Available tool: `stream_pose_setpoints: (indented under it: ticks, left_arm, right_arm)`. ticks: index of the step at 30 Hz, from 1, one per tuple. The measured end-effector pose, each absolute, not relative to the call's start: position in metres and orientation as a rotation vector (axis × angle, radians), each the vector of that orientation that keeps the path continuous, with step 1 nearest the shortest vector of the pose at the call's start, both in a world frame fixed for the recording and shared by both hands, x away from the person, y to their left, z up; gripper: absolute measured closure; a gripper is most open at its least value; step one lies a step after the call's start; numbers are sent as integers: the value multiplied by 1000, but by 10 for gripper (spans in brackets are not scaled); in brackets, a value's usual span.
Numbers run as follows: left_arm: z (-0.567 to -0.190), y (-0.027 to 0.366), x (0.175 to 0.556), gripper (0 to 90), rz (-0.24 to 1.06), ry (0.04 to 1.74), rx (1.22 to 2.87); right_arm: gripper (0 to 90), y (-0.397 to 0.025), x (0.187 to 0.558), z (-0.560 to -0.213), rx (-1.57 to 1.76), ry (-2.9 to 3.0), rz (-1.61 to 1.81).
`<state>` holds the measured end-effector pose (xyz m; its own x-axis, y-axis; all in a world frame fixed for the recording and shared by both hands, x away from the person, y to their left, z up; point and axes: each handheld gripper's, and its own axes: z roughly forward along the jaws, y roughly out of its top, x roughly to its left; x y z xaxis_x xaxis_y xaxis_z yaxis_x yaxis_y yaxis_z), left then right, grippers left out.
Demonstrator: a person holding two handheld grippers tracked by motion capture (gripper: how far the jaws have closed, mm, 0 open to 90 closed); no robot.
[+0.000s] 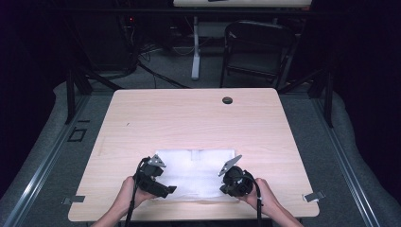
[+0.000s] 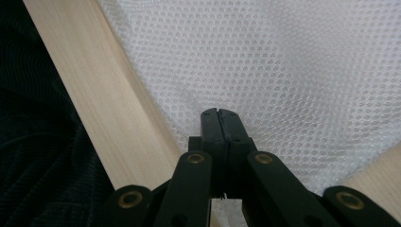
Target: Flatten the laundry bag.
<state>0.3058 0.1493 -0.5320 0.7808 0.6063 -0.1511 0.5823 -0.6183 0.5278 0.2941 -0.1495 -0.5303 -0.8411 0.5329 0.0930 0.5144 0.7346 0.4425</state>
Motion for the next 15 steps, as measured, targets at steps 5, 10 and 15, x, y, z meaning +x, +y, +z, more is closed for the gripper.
stream_pose_setpoints:
  ticks: [5,10,15]
  left_arm:
    - [-535,133,302,167,43,812,2449]
    - [-539,123,299,196,38,765,2463]
    - [-542,114,297,264,42,711,2492]
  right_arm:
    - [900,-152,297,-524,902,2870,769]
    - [900,-154,298,-515,906,2857,799]
    - [900,-155,300,-508,929,2829,848]
